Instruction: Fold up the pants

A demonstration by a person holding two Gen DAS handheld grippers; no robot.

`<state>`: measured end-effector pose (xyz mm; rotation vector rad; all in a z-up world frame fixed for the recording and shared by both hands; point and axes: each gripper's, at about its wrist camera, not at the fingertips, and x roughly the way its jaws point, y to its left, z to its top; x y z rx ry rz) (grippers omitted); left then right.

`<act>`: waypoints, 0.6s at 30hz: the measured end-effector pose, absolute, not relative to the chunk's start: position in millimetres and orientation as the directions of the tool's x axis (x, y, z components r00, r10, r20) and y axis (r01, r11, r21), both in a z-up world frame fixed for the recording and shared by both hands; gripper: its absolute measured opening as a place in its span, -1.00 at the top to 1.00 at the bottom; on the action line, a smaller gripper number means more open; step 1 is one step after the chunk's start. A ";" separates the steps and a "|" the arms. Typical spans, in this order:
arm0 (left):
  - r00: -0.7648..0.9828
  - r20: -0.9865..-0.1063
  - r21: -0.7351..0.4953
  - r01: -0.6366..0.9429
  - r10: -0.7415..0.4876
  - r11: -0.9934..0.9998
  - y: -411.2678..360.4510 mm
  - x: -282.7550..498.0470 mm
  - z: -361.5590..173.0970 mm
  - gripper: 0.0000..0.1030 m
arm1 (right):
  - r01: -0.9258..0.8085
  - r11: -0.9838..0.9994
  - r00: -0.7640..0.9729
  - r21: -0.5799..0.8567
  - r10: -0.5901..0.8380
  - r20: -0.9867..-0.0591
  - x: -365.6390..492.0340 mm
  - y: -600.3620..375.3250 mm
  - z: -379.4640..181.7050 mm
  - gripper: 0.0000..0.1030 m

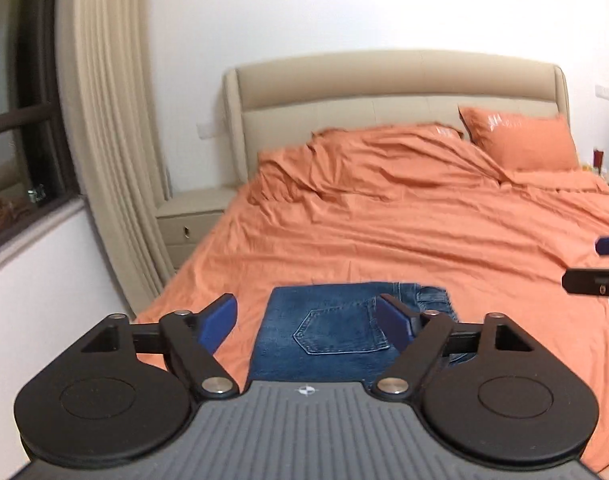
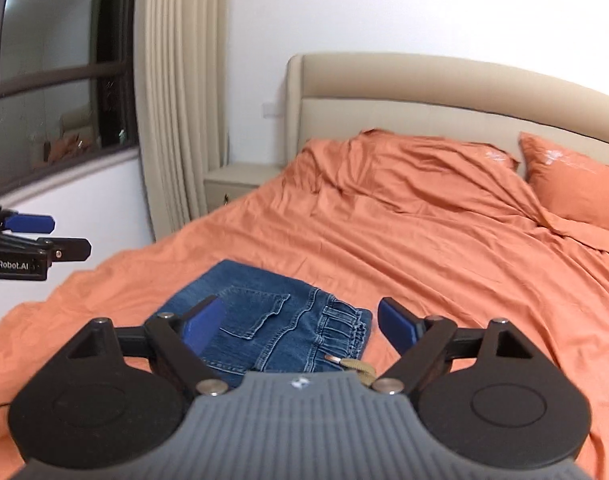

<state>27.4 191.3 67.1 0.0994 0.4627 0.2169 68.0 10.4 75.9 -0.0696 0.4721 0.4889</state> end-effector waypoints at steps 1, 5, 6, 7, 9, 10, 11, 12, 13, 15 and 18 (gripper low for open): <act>0.874 -0.422 0.144 -0.198 0.242 0.969 185.0 22.2 67.3 -0.87 | -0.457 0.887 0.784 0.064 0.435 -0.443 58.6 6.4 77.1 -0.58; 0.869 -0.396 0.132 -0.265 0.295 0.955 168.1 5.7 56.8 -0.87 | -0.413 0.904 0.800 0.111 0.418 -0.431 28.4 -2.5 72.2 -0.59; 0.864 -0.399 0.121 -0.281 0.306 0.952 168.0 3.3 53.0 -0.87 | -0.399 0.909 0.805 0.120 0.410 -0.430 22.6 -2.8 69.1 -0.59; 0.857 -0.409 0.107 -0.296 0.313 0.949 166.7 2.1 47.6 -0.87 | -0.384 0.914 0.809 0.134 0.403 -0.429 17.8 -2.9 65.3 -0.59; 0.840 -0.442 0.083 -0.311 0.315 0.947 168.4 -0.1 36.3 -0.87 | -0.359 0.919 0.810 0.163 0.393 -0.436 12.7 -1.2 55.2 -0.59; 0.827 -0.465 0.073 -0.321 0.317 0.944 169.2 1.3 29.7 -0.87 | -0.357 0.919 0.806 0.166 0.392 -0.443 11.9 1.4 49.2 -0.59; 0.815 -0.482 0.067 -0.332 0.322 0.941 170.2 1.6 23.2 -0.87 | -0.352 0.922 0.804 0.160 0.385 -0.453 12.0 5.1 42.8 -0.59; 0.808 -0.491 0.066 -0.340 0.327 0.938 169.5 -1.9 17.0 -0.87 | -0.343 0.927 0.803 0.149 0.372 -0.465 12.9 9.2 36.3 -0.59; 0.798 -0.499 0.073 -0.350 0.338 0.934 170.0 -1.2 9.6 -0.87 | -0.339 0.931 0.800 0.139 0.362 -0.478 14.1 13.3 29.9 -0.59; 0.772 -0.522 0.104 -0.364 0.363 0.925 171.0 4.3 -4.1 -0.87 | -0.339 0.931 0.788 0.138 0.361 -0.499 18.5 19.4 16.6 -0.59; 0.749 -0.558 0.124 -0.350 0.357 0.928 170.9 8.4 -19.3 -0.87 | -0.332 0.932 0.771 0.143 0.356 -0.528 24.9 27.2 -3.0 -0.59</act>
